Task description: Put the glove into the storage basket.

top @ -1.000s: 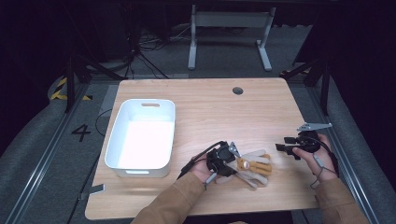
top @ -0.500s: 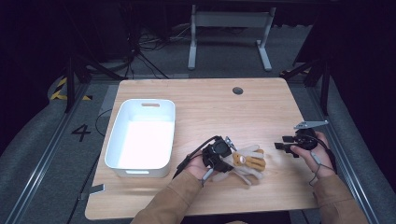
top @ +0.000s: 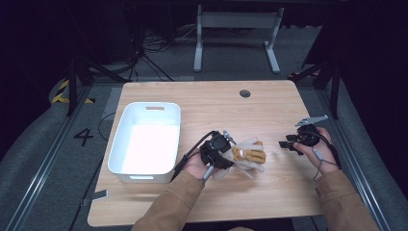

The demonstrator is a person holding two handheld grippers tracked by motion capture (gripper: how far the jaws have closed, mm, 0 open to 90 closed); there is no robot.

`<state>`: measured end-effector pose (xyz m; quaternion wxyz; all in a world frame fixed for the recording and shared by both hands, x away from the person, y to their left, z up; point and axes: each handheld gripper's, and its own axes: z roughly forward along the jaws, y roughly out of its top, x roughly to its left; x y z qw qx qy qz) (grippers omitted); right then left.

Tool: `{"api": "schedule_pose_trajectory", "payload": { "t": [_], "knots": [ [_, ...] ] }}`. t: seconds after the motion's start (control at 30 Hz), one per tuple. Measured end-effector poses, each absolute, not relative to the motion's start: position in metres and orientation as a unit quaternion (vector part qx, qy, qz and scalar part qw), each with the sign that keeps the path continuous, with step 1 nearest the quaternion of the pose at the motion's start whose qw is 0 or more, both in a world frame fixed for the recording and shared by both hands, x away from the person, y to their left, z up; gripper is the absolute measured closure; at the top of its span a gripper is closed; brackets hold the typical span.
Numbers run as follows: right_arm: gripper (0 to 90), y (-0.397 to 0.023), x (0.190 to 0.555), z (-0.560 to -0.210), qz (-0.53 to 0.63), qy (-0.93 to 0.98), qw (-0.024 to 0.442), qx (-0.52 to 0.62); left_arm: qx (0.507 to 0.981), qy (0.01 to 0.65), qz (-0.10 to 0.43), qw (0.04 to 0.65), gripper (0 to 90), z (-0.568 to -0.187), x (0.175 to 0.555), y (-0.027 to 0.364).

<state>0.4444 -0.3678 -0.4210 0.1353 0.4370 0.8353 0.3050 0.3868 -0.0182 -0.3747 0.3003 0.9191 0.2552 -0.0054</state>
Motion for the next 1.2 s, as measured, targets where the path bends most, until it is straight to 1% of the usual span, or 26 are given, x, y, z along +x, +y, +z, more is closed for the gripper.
{"api": "schedule_pose_trajectory", "payload": {
  "t": [0.07, 0.3, 0.47, 0.8, 1.0, 1.2],
  "knots": [
    [50.2, -0.365, 0.448, -0.421, 0.302, 0.837, 0.138, 0.434, 0.917, 0.261, -0.002, 0.301, 71.1, -0.370, 0.387, -0.014],
    [51.4, -0.362, 0.459, -0.422, 0.303, 0.840, 0.126, 0.431, 0.906, 0.289, 0.002, 0.310, 71.0, -0.355, 0.388, 0.001],
    [52.9, -0.366, 0.466, -0.420, 0.314, 0.837, 0.120, 0.432, 0.905, 0.310, 0.013, 0.292, 71.0, -0.342, 0.389, 0.011],
    [52.9, -0.369, 0.468, -0.420, 0.328, 0.834, 0.109, 0.430, 0.898, 0.333, 0.019, 0.286, 70.9, -0.333, 0.401, 0.015],
    [52.7, -0.369, 0.467, -0.419, 0.328, 0.832, 0.108, 0.435, 0.882, 0.375, 0.028, 0.284, 70.8, -0.327, 0.417, 0.028],
    [52.5, -0.371, 0.465, -0.420, 0.326, 0.832, 0.108, 0.436, 0.863, 0.424, 0.022, 0.273, 70.7, -0.322, 0.430, 0.036]
  ]
}}
